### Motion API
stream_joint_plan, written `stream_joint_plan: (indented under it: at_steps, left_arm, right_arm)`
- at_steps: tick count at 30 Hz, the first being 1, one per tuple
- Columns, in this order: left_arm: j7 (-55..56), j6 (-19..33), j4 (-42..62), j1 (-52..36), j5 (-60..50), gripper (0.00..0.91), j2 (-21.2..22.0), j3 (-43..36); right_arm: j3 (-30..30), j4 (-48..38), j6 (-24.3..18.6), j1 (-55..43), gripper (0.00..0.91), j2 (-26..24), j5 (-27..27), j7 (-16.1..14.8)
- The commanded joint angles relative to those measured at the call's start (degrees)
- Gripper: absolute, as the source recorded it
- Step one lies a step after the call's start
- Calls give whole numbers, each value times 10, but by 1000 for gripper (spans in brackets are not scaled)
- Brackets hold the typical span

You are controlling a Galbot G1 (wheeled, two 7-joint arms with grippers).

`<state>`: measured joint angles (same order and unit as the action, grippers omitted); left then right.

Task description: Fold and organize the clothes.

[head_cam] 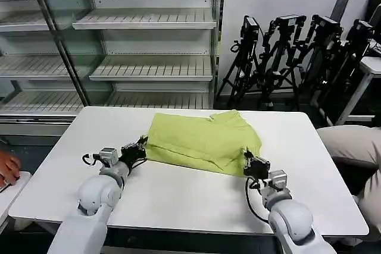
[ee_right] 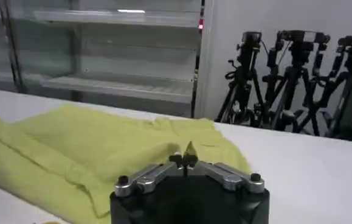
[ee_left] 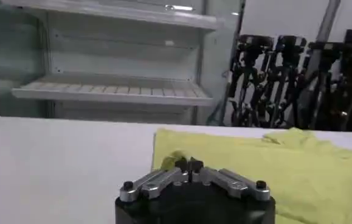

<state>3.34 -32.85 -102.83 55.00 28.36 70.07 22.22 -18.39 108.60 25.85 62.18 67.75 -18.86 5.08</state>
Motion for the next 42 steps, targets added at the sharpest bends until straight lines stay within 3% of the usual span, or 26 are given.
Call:
stream_joint_plan:
  at_steps: [1, 7, 16, 20, 26, 27, 28, 31, 33, 34, 35, 42]
  left_arm:
    - [-6, -1, 80, -49, -2, 907, 4, -13]
    - [-12, 9, 89, -47, -20, 907, 1, -14]
    - [-2, 23, -35, 43, -18, 907, -33, -8]
    - [15, -2, -26, 57, -24, 907, -45, -15]
    - [17, -3, -9, 58, -30, 907, -47, -22]
    - [17, -3, -5, 56, -30, 907, -47, -22]
    - [17, -3, 2, 52, -30, 907, -47, -24]
    - [18, -2, 24, 39, -30, 907, -46, -30]
    - [22, -2, 32, 32, -28, 292, -39, -33]
    - [24, -2, 33, 31, -28, 101, -38, -33]
    - [24, -3, 34, 31, -28, 20, -36, -34]
    - [24, -2, 43, 25, -25, 20, -38, -34]
  right_arm:
    - [17, -63, 1, -63, 907, 6, 3, -8]
    - [15, -74, 5, -68, 907, 15, 16, -9]
    - [-44, 8, 16, 39, 907, -15, -1, 3]
    - [-79, 40, 25, 78, 907, -25, -32, 14]
    - [-80, 50, 30, 101, 907, -26, -31, 18]
    - [-80, 48, 32, 102, 544, -25, -31, 19]
    - [-80, 47, 35, 102, 0, -25, -31, 21]
    - [-79, 46, 37, 109, 0, -24, -33, 23]
    - [-76, 49, 41, 116, 0, -24, -35, 21]
    - [-75, 48, 41, 116, 0, -24, -35, 20]
    - [-74, 44, 41, 115, 0, -24, -38, 22]
    - [-68, 35, 44, 105, 0, -21, -51, 27]
